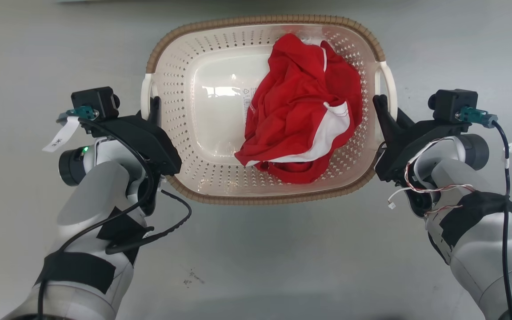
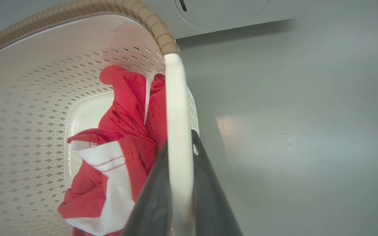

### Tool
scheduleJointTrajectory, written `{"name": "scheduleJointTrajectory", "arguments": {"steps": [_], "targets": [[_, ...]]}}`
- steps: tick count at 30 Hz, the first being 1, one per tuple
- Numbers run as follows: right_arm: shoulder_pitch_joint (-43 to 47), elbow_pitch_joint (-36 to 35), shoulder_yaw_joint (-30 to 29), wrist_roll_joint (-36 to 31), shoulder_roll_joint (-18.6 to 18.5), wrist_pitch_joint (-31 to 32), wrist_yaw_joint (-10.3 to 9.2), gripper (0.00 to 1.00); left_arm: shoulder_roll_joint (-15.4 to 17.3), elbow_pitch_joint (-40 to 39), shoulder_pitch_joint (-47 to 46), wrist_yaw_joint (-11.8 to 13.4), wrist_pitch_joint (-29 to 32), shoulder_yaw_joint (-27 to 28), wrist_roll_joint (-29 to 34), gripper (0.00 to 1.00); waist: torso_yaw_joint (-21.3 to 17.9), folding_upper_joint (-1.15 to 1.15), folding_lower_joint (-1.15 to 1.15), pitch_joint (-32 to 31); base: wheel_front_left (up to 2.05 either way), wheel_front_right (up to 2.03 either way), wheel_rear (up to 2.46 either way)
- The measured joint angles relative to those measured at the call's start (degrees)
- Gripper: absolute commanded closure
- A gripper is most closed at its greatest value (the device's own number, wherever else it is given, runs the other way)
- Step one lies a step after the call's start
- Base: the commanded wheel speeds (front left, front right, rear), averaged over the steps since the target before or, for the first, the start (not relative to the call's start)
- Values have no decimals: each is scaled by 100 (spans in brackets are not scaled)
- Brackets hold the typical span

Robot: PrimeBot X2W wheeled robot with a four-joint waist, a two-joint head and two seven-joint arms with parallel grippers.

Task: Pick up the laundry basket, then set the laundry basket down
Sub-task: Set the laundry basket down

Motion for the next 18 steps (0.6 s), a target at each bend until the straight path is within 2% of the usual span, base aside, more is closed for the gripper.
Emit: {"name": "scheduleJointTrajectory", "arguments": {"steps": [7,18], "targets": [[-78,164,-22,-24,21,-70,-35,100,-47,101,-125,-2,-53,-32,14,100,15,0,0,238,0,0,0],[-172,302,1,-31,62,-119,-35,100,-53,200,-170,-51,-55,-38,14,100,37,-2,-1,283,0,0,0]]}}
